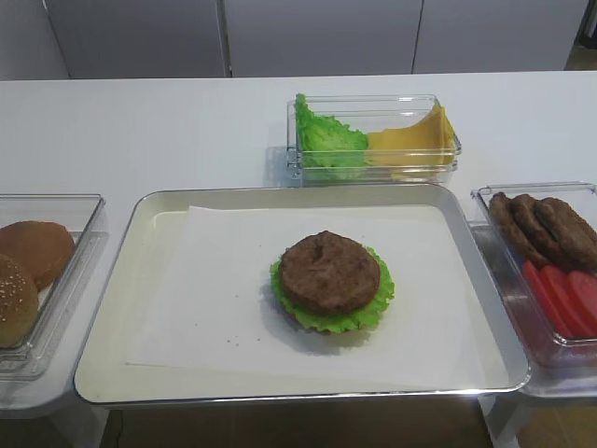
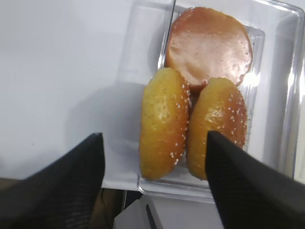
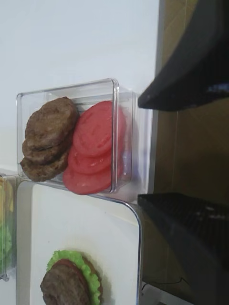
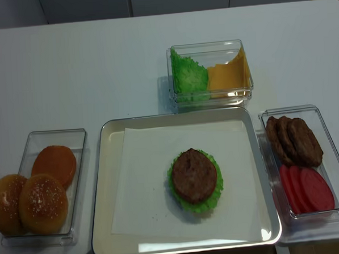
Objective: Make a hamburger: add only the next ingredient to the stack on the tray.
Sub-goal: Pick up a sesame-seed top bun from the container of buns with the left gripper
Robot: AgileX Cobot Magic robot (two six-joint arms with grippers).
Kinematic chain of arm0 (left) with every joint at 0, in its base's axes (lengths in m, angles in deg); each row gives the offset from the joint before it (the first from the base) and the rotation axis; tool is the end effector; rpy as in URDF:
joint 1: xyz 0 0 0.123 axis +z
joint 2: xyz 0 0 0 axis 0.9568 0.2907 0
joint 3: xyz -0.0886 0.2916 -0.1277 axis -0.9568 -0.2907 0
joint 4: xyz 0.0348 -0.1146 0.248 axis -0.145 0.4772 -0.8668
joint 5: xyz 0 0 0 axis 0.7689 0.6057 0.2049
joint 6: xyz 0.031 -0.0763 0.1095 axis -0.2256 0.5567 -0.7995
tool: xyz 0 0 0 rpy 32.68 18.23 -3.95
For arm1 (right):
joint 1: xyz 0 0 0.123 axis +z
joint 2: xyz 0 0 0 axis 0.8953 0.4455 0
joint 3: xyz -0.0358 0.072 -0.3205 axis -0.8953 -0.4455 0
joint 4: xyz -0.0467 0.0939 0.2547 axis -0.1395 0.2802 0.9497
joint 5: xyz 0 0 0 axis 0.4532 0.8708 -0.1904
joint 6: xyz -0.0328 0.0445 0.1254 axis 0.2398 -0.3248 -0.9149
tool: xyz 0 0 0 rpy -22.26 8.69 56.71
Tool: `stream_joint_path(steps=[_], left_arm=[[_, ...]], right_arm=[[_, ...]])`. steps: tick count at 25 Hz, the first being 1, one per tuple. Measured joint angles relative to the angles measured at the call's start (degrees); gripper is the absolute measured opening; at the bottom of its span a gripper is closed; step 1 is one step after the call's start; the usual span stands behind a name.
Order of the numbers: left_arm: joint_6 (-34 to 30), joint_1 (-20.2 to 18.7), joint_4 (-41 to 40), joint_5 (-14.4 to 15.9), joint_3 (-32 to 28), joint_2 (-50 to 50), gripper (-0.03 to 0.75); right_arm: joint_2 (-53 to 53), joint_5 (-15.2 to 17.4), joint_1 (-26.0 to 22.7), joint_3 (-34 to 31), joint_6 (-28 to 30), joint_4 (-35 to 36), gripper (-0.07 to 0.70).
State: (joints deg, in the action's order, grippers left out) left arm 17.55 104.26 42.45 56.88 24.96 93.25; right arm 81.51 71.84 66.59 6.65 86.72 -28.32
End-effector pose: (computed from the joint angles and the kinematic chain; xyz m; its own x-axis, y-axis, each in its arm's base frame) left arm 0.1964 0.0737 0.2903 -0.8852 -0.2822 -0.3699 -0.2259 0.9557 -0.1886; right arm 0.0040 0.0201 0.2519 -0.5258 -0.0109 -0.8505 -0.1664 0.9819 0.0903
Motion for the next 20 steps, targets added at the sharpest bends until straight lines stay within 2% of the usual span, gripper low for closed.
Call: stream_joint_path(steps=[10, 20], left_arm=[[-9.3, 0.3, 4.8, -0.4, 0.1, 9.6, 0.481], [-12.3, 0.5, 6.1, -0.6, 0.2, 11.5, 0.481]], right_arm=[[0.0, 0.0, 0.0, 0.0, 0.1, 0.0, 0.432], [0.0, 0.0, 0.0, 0.0, 0.1, 0.0, 0.432]])
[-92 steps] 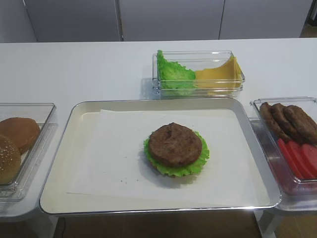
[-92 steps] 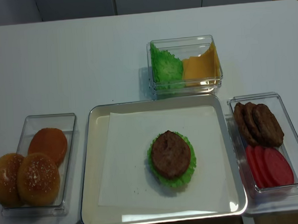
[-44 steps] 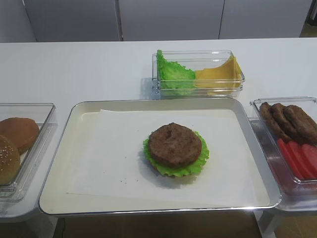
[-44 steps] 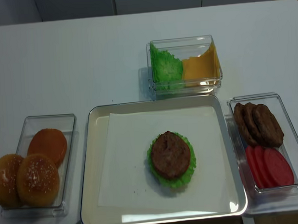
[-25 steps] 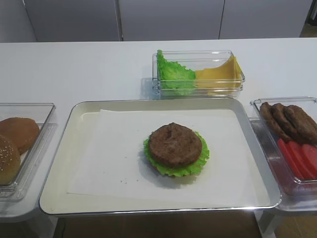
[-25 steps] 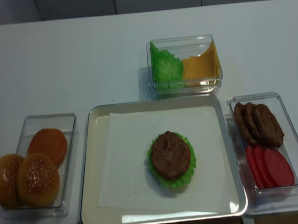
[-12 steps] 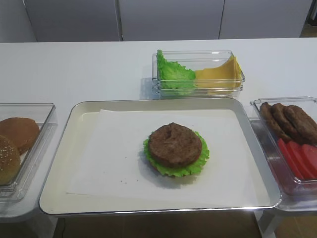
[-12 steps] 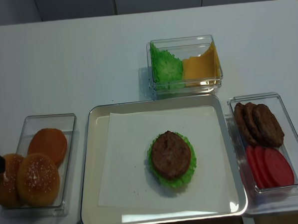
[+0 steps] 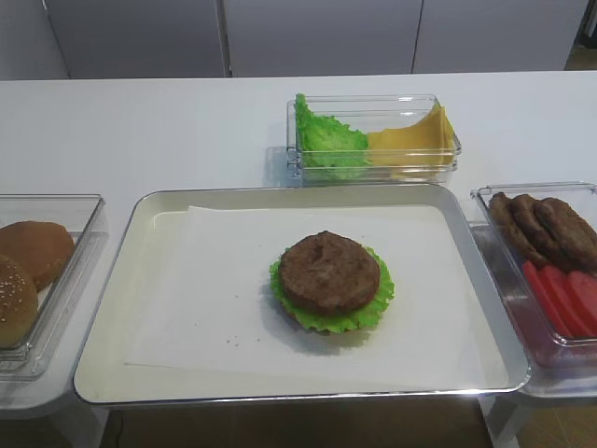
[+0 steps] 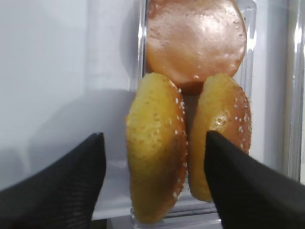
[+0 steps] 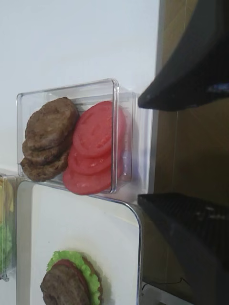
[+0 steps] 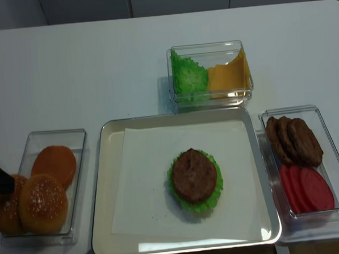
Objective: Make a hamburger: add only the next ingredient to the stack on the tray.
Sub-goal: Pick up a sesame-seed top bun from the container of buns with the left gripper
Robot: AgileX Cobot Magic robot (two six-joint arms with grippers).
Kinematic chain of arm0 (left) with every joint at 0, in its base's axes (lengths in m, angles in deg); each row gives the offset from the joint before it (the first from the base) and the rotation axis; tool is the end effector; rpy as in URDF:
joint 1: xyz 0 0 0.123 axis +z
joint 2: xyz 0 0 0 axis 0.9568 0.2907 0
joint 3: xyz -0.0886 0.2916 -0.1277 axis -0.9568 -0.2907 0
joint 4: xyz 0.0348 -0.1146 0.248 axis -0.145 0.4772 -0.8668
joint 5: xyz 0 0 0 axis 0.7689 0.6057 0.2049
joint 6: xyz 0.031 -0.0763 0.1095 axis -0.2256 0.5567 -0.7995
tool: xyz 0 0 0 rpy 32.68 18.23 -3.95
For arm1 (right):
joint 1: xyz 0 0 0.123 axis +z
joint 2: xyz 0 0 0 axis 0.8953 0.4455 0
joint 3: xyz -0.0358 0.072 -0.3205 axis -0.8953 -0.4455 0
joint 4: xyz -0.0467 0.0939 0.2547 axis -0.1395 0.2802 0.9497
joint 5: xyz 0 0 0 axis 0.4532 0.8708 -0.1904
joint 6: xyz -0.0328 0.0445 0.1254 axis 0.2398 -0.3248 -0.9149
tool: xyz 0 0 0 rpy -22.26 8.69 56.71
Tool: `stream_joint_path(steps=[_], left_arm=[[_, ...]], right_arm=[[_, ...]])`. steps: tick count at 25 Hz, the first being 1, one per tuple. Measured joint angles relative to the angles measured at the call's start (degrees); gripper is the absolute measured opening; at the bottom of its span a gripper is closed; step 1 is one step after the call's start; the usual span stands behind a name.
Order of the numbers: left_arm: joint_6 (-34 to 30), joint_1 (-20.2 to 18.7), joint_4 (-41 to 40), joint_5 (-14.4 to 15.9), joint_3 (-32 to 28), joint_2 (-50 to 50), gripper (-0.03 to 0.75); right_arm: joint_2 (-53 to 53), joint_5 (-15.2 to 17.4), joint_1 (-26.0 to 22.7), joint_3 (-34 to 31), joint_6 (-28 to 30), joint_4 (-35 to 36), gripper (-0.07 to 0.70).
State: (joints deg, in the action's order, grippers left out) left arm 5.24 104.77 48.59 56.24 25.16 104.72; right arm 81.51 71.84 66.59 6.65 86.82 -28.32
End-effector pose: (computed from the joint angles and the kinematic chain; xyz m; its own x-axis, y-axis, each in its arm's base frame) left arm 0.2301 0.0824 0.2516 -0.9443 -0.1712 -0.2811 -0.0899 0.9558 -0.2801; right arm 0.0040 0.0201 0.2519 -0.5255 -0.0126 -0.8507 -0.1673 0.9819 0.0888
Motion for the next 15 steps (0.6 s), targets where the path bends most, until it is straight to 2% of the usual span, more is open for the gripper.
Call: stream_joint_path(steps=[7, 11, 15], left_arm=[[-0.9, 3.0, 1.8, 0.3, 0.0, 1.2, 0.455], [-3.3, 3.1, 5.4, 1.1, 0.0, 1.3, 0.452], [-3.7, 3.1, 5.6, 2.0, 0.0, 1.3, 0.451]], right_arm=[[0.0, 0.0, 0.0, 0.0, 0.0, 0.0, 0.431], [0.0, 0.0, 0.0, 0.0, 0.0, 0.0, 0.432], [0.0, 0.0, 0.0, 0.0, 0.0, 0.0, 0.431]])
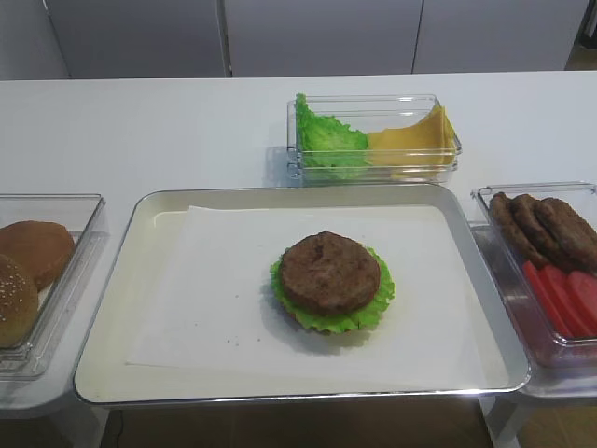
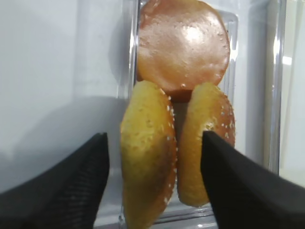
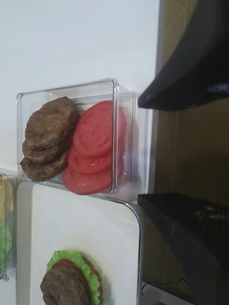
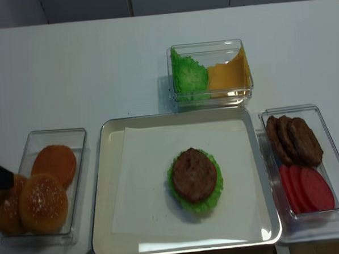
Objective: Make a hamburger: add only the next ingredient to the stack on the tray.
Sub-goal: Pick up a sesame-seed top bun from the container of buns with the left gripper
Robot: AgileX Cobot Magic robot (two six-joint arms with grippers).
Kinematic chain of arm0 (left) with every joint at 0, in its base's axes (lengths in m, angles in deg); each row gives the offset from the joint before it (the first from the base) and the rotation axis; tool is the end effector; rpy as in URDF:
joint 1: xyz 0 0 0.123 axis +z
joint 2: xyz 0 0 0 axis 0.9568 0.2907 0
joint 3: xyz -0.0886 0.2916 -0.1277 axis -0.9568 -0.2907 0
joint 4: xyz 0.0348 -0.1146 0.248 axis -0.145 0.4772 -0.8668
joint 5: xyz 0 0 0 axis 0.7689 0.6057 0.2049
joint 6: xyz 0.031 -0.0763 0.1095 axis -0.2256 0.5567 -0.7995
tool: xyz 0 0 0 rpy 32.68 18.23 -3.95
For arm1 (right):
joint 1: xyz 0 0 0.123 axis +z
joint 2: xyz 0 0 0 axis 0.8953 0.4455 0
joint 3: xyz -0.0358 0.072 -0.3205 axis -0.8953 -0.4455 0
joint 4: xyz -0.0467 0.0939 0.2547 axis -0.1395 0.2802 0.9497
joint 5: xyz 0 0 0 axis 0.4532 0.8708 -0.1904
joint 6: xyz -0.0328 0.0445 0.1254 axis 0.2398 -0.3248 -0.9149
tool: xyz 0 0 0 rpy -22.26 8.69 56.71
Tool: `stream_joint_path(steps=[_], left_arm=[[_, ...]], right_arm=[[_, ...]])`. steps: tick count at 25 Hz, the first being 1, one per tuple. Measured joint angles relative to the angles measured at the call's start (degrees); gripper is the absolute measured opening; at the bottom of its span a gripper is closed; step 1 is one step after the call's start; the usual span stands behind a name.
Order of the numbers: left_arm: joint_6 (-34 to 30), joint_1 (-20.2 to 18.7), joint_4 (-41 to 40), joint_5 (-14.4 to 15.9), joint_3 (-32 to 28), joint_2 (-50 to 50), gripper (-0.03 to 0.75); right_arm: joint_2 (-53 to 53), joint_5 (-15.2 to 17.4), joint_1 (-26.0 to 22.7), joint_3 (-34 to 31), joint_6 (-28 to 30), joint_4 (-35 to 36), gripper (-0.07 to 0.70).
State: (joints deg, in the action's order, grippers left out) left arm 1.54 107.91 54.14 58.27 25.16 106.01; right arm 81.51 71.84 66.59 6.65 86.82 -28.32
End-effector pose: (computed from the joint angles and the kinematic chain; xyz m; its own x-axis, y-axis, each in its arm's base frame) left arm 0.2319 0.0854 0.2511 -0.9342 -0.2103 -0.2882 -0.0954 0.9256 -0.3663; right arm 0.0040 0.0201 0.2519 -0.5255 -0.0126 -0.8507 -0.1673 0.9819 0.0888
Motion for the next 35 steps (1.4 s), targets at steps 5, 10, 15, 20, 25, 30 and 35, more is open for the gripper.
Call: stream_joint_path(steps=[5, 10, 15, 20, 25, 30, 35], left_arm=[[0.0, 0.0, -1.5, 0.2, 0.0, 0.0, 0.445], [0.0, 0.0, -1.4, 0.2, 0.0, 2.3, 0.434], [0.0, 0.0, -1.0, 0.2, 0.0, 2.7, 0.429], [0.0, 0.0, -1.0, 1.0, 0.0, 2.7, 0.365], [0.0, 0.0, -1.0, 1.7, 0.0, 2.7, 0.281], [0.0, 0.0, -0.5, 2.0, 0.0, 2.7, 0.199], [0.0, 0.0, 0.0, 2.2, 0.0, 2.7, 0.174]], right_arm=[[0.0, 0.0, 0.0, 0.0, 0.0, 0.0, 0.431], [0.0, 0.0, 0.0, 0.0, 0.0, 0.0, 0.431], [0.0, 0.0, 0.0, 0.0, -0.1, 0.0, 0.432], [0.0, 0.0, 0.0, 0.0, -0.2, 0.0, 0.432], [0.0, 0.0, 0.0, 0.0, -0.2, 0.0, 0.432], [0.0, 0.0, 0.0, 0.0, -0.2, 0.0, 0.432], [0.0, 0.0, 0.0, 0.0, -0.2, 0.0, 0.431]])
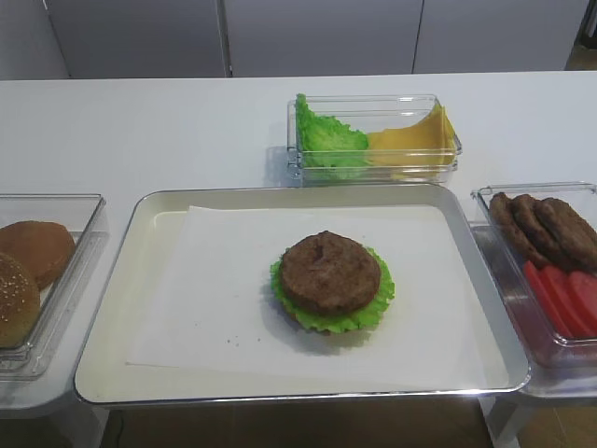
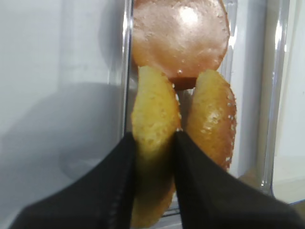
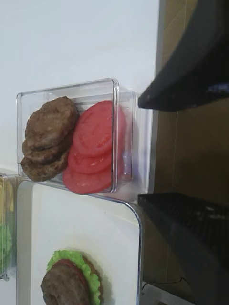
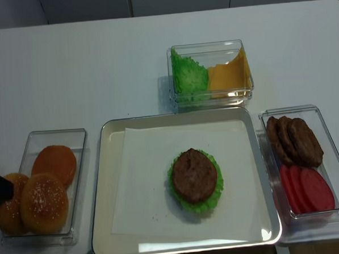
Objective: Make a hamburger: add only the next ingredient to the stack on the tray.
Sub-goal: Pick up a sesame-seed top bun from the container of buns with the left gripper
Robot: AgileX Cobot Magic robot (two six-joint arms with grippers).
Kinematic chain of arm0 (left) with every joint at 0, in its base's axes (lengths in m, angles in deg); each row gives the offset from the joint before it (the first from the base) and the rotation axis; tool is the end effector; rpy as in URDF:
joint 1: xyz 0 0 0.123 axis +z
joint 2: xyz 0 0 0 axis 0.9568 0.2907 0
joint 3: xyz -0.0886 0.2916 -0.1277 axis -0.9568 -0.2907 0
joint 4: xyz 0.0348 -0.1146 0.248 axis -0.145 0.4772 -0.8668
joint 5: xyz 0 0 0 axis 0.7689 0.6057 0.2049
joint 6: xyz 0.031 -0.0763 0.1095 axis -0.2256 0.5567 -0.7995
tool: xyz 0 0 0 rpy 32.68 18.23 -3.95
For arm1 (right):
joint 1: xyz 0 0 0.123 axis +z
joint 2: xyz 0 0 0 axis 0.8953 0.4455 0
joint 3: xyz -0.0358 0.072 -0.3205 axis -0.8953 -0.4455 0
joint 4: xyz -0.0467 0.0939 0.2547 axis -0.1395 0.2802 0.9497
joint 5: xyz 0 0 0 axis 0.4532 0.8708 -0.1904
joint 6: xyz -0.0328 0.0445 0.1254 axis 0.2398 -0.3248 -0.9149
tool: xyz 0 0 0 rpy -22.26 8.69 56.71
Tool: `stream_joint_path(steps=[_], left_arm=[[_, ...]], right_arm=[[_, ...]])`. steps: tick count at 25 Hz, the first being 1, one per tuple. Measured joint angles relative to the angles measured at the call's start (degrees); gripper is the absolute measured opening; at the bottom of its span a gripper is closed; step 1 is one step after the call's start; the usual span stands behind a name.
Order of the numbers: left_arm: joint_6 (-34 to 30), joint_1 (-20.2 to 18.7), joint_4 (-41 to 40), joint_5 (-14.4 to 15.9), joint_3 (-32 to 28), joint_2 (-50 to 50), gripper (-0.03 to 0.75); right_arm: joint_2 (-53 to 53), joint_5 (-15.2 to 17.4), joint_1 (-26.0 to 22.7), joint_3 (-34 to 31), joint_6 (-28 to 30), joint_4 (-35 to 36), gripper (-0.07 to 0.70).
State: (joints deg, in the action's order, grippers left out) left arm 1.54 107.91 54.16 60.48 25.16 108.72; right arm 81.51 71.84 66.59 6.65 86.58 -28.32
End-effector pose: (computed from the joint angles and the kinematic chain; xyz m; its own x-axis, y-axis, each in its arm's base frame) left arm 0.2330 0.0849 0.2400 -0.9536 -0.2069 -0.2187 -0.1032 0.9071 -0.4081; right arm 0.0040 0.0201 0.2519 -0.5262 -0.0085 -0.8503 -0.1651 0.9819 0.0924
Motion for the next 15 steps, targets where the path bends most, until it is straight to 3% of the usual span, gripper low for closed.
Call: stream_joint_path(steps=[15], left_arm=[[-0.1, 0.1, 3.4, 1.1, 2.2, -1.3, 0.144]], right_arm=[[0.0, 0.0, 0.0, 0.0, 0.0, 0.0, 0.432]])
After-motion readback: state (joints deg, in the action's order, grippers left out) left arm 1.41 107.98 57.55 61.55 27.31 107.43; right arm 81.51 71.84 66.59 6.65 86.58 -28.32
